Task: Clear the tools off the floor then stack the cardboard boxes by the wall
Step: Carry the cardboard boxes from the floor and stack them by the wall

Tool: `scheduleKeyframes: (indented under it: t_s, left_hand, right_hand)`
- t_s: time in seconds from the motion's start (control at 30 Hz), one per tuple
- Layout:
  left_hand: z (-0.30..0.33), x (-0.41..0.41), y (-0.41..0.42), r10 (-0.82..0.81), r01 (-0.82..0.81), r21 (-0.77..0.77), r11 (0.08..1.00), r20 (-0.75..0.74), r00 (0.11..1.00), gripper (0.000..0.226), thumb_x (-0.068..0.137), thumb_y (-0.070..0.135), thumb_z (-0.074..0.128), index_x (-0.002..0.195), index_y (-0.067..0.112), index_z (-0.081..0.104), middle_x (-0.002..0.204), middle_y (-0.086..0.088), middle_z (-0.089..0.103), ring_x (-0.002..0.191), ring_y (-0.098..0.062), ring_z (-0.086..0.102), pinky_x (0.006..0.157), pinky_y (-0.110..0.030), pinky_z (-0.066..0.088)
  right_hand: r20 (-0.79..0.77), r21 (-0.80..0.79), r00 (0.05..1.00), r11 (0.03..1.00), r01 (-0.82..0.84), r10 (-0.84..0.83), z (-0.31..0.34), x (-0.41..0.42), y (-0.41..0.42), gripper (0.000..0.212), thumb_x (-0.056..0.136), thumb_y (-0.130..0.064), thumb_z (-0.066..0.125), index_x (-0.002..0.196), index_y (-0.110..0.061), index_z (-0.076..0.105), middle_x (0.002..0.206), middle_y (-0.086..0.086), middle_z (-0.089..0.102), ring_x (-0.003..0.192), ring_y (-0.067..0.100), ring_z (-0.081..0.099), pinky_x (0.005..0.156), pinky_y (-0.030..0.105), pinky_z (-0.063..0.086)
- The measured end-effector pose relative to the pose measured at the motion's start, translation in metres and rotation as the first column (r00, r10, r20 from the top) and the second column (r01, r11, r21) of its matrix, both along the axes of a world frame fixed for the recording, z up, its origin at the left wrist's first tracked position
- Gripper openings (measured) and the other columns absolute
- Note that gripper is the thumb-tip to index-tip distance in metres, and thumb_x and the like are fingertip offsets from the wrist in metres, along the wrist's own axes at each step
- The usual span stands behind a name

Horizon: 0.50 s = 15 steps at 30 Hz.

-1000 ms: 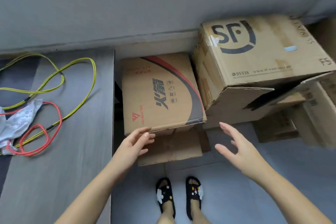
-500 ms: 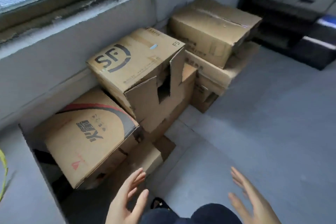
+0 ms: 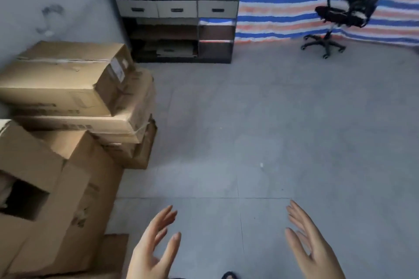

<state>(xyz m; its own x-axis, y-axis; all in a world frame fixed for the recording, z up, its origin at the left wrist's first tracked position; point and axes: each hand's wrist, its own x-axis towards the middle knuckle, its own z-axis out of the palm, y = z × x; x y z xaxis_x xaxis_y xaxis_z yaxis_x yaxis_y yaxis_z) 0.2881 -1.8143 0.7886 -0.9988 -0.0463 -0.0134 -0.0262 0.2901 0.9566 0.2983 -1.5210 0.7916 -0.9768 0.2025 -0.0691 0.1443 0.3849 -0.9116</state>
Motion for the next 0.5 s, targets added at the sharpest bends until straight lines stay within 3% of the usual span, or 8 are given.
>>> scheduleKeyframes:
  t_s: [0.1,0.27,0.37,0.4,0.43,0.5]
  left_hand:
    - [0.001,-0.038,0.046,-0.127,0.127,-0.021,0.992,-0.001,0.992,0.046,0.066,0.052,0.057,0.110,0.066,0.050,0.111,0.026,0.065,0.108,0.004,0.059,0.089,-0.007,0.043]
    - [-0.003,-0.106,0.116,-0.324,0.323,-0.072,0.944,0.001,0.946,0.044,0.067,0.052,0.056,0.108,0.066,0.052,0.108,0.028,0.065,0.107,0.004,0.060,0.089,-0.007,0.044]
    - [-0.004,-0.163,0.163,-0.438,0.437,-0.090,0.895,0.007,0.899,0.043,0.066,0.052,0.056,0.107,0.067,0.052,0.106,0.028,0.066,0.104,0.004,0.062,0.088,-0.008,0.045]
    - [-0.003,-0.186,0.181,-0.482,0.481,-0.094,0.872,0.007,0.876,0.044,0.066,0.052,0.056,0.107,0.067,0.051,0.106,0.027,0.066,0.103,0.003,0.062,0.088,-0.009,0.045]
    - [-0.003,-0.209,0.199,-0.528,0.526,-0.093,0.845,0.003,0.849,0.044,0.066,0.052,0.056,0.108,0.066,0.051,0.106,0.026,0.066,0.102,0.001,0.063,0.088,-0.010,0.046]
    - [0.000,-0.256,0.236,-0.616,0.613,-0.089,0.785,-0.007,0.787,0.045,0.067,0.051,0.056,0.111,0.062,0.051,0.107,0.024,0.066,0.101,-0.001,0.064,0.088,-0.011,0.047]
  right_hand:
    - [0.011,-0.001,0.993,0.993,0.115,-0.115,-0.006,0.000,0.036,0.054,0.062,-0.084,0.049,0.113,-0.073,0.040,0.119,-0.038,0.052,0.111,-0.014,0.052,0.092,0.001,0.035]
    - [0.060,-0.007,0.938,0.940,0.342,-0.341,-0.020,-0.006,0.084,0.053,0.059,-0.085,0.049,0.111,-0.075,0.039,0.119,-0.041,0.050,0.110,-0.017,0.050,0.088,0.000,0.036]
    - [0.072,-0.023,0.886,0.887,0.461,-0.459,-0.025,-0.031,0.111,0.055,0.076,-0.043,0.068,0.105,-0.079,0.037,0.117,-0.043,0.047,0.112,-0.010,0.052,0.099,0.022,0.039]
    - [0.074,-0.030,0.865,0.866,0.499,-0.496,-0.025,-0.043,0.120,0.057,0.077,-0.041,0.067,0.105,-0.079,0.037,0.117,-0.044,0.047,0.113,-0.009,0.053,0.099,0.023,0.038]
    - [0.059,-0.020,0.845,0.846,0.533,-0.531,-0.025,-0.056,0.130,0.053,0.072,-0.054,0.066,0.109,-0.077,0.036,0.117,-0.045,0.046,0.113,-0.011,0.051,0.097,0.019,0.038]
    - [0.046,-0.033,0.787,0.787,0.617,-0.615,-0.022,-0.083,0.152,0.065,0.055,-0.088,0.050,0.116,-0.070,0.034,0.119,-0.046,0.045,0.112,-0.018,0.047,0.092,0.010,0.037]
